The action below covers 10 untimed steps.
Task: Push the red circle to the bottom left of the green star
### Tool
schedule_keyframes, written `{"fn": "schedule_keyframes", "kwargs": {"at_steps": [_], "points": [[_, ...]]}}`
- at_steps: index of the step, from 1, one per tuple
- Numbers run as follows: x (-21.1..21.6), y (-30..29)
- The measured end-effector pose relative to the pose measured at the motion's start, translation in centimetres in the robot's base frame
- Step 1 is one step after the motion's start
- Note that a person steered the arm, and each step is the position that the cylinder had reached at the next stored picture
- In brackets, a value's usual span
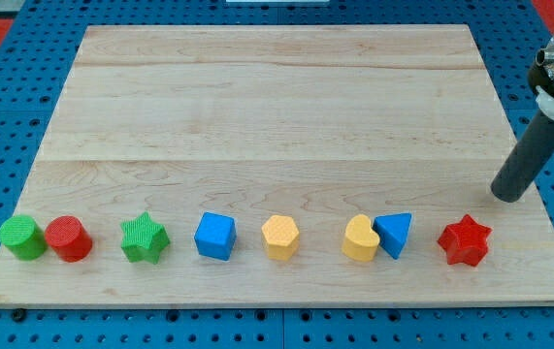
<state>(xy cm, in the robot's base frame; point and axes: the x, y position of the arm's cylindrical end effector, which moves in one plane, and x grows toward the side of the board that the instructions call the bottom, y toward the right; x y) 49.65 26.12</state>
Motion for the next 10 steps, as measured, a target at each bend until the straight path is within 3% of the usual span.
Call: {"fn": "schedule_keyframes", "kwargs": {"at_steps": [1, 2, 3, 5, 6, 7, 9, 10], "points": [[3.0, 6.8], [9.6, 1.8], [12.2, -6.1], [12.2, -20.8], [12.1, -24.7], [9.3, -26.3], [12.1, -31.3], [11.6, -43.5]]}}
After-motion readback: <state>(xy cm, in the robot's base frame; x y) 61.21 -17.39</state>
